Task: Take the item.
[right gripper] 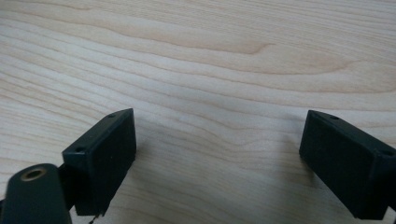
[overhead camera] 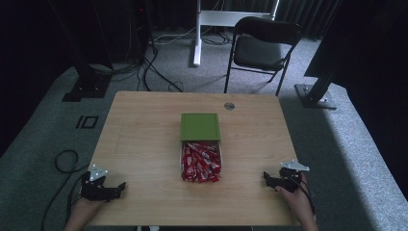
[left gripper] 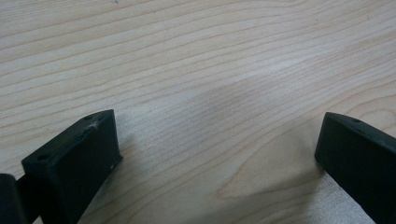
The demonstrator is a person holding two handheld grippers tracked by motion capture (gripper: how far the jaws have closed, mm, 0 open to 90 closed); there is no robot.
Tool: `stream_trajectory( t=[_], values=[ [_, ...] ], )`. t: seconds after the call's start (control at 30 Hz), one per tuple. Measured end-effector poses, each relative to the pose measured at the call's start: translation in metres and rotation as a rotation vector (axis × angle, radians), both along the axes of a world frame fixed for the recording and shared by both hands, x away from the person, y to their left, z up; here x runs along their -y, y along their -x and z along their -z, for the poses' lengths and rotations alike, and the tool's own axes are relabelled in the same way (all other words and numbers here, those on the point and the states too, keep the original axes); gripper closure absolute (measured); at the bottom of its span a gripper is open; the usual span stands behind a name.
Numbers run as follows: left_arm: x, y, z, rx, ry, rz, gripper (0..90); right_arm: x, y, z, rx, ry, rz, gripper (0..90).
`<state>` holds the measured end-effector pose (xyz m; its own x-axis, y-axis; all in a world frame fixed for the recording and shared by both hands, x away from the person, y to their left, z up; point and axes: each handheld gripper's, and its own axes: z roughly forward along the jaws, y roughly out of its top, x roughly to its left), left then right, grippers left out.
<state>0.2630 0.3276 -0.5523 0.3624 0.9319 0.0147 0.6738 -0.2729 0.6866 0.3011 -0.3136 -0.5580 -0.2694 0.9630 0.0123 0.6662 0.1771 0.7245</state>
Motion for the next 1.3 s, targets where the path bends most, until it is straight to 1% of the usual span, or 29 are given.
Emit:
stream_trajectory(
  t=[0.17,0.2,0.27,0.37,0.43,0.5,0.57,0.6,0.67,0.77,0.8,0.83,0.9,0.93,1.0,1.3],
  values=[
    [0.0,0.0,0.0,0.0,0.0,0.0,0.6,0.0,0.001,0.0,-0.001,-0.003,-0.007,11.4],
    [0.0,0.0,0.0,0.0,0.0,0.0,0.7,0.0,0.002,-0.001,-0.003,-0.011,-0.009,13.8],
    [0.0,0.0,0.0,0.0,0.0,0.0,0.7,0.001,0.002,-0.003,-0.006,-0.031,-0.006,13.9],
    [0.0,0.0,0.0,0.0,0.0,0.0,0.6,0.002,0.002,-0.007,0.001,-0.021,-0.006,13.9],
    [0.0,0.0,0.0,0.0,0.0,0.0,0.7,0.002,0.002,-0.01,0.009,-0.029,-0.01,13.9],
    [0.0,0.0,0.0,0.0,-0.001,0.0,0.7,0.001,0.002,-0.013,0.018,-0.021,-0.012,13.9],
    [0.0,0.0,0.0,0.0,0.0,0.0,0.6,0.001,0.002,-0.014,0.019,-0.023,-0.016,13.9],
    [0.0,0.0,0.0,0.0,0.0,0.0,0.6,0.0,0.001,-0.016,0.022,-0.032,-0.015,13.9],
    [0.0,0.0,0.0,0.001,0.001,-0.001,0.7,-0.001,0.0,-0.021,0.034,-0.029,-0.023,13.9],
    [0.0,0.0,0.0,0.001,0.002,-0.001,0.6,-0.001,-0.002,-0.026,0.041,-0.047,-0.026,13.9],
    [0.0,0.0,0.0,0.001,0.002,-0.001,0.7,-0.001,-0.002,-0.028,0.041,-0.071,-0.035,13.9],
    [0.0,0.0,0.0,0.001,0.002,-0.001,0.6,-0.001,-0.003,-0.029,0.043,-0.081,-0.036,13.9],
    [0.0,0.0,0.0,0.001,0.002,-0.001,0.6,-0.001,-0.003,-0.033,0.054,-0.064,-0.037,13.9],
    [0.0,0.0,0.0,0.001,0.002,-0.001,0.6,-0.001,-0.004,-0.035,0.06,-0.068,-0.039,13.9],
    [0.0,0.0,0.0,0.001,0.001,-0.001,0.7,-0.001,-0.005,-0.04,0.068,-0.059,-0.038,13.9],
    [0.0,0.0,0.0,0.001,0.001,-0.001,0.6,-0.006,-0.01,-0.058,0.107,-0.061,-0.064,14.1]
  ],
)
